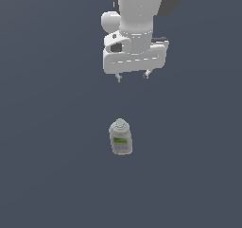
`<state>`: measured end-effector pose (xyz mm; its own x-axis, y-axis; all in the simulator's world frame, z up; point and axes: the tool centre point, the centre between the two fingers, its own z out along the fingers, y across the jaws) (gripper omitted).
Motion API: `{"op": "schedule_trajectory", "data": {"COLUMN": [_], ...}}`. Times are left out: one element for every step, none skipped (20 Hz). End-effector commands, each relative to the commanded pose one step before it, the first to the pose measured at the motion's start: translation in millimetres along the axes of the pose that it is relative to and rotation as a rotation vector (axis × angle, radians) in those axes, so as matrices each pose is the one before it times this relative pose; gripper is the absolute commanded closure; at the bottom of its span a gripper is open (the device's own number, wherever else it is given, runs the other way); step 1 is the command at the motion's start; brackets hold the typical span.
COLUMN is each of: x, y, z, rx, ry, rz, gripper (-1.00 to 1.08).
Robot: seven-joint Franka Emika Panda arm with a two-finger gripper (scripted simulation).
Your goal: Pick up the object and move it to a goal position.
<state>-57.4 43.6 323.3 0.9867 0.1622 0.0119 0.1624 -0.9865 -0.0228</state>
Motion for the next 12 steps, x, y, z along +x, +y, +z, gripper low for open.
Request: {"op": "schedule_trajectory", "data": {"x": [4.35,1.99,2.1,2.2,2.29,2.38,2.4,2.36,2.31,2.26,2.21,2.16], "y": [1.55,0.81,0.91,1.0,1.13,1.25,1.35,1.42,1.47,1.54,1.6,1.66], "z": [0.47,0.22,0.25,0.27,0.31,0.34,0.37,0.39,0.41,0.43,0.45,0.47], "rx": [-0.00151,-0.00068,-0.0007,-0.00072,-0.00074,-0.00075,-0.00074,-0.00071,-0.00068,-0.00065,-0.00062,-0.0006], "ry": [-0.00061,-0.00026,-0.00029,-0.00032,-0.00035,-0.00038,-0.00041,-0.00042,-0.00043,-0.00044,-0.00045,-0.00046], "rz": [-0.04199,-0.01954,-0.02079,-0.02208,-0.02335,-0.02462,-0.02528,-0.02529,-0.02529,-0.02527,-0.02528,-0.02526], "gripper": [-0.92,-0.92,-0.92,-0.92,-0.92,-0.92,-0.92,-0.92,-0.92,-0.92,-0.92,-0.92]}}
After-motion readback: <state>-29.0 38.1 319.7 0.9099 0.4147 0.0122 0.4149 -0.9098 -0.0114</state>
